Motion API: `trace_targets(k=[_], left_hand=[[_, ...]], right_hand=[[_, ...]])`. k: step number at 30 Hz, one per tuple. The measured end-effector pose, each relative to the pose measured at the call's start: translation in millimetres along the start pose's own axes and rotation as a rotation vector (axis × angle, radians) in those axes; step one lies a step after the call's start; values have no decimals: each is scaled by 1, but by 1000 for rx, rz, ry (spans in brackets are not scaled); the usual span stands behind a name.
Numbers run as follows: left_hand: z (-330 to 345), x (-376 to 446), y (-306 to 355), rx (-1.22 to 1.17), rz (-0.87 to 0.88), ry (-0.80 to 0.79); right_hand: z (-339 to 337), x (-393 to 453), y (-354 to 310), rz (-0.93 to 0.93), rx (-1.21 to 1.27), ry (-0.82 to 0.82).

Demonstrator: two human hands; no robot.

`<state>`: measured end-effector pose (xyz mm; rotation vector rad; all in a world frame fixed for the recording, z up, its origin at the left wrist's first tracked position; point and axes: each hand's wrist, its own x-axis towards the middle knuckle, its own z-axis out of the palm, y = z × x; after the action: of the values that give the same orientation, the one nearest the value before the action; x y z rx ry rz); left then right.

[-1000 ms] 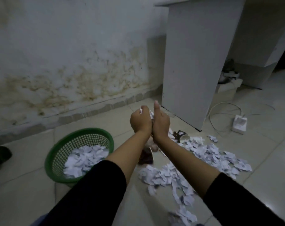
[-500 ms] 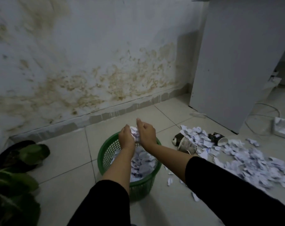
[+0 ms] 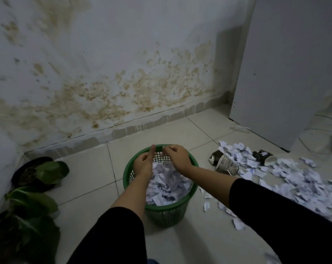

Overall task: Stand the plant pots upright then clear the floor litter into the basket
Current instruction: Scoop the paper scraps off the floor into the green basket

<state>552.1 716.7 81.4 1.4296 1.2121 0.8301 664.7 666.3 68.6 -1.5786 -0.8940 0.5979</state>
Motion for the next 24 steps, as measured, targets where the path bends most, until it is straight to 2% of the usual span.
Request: trace_targets(k=[2, 8, 10, 12, 17, 24], left_hand=[[1, -1, 1, -15, -8, 33], [14, 8, 1, 46, -80, 15], [14, 8, -2, 105, -46, -56], [15, 6, -5, 127, 0, -63], [25, -1, 15, -17, 34, 57], [72, -22, 62, -128, 243, -26]], right_hand=[[-6, 2, -3, 14, -18, 52], [-21, 4, -6, 56, 62, 9], [-23, 2, -6, 56, 70, -25], [-25, 0, -7, 48, 68, -46], [-41, 1, -20, -5, 28, -34], [-105, 3, -29, -12, -14, 50]])
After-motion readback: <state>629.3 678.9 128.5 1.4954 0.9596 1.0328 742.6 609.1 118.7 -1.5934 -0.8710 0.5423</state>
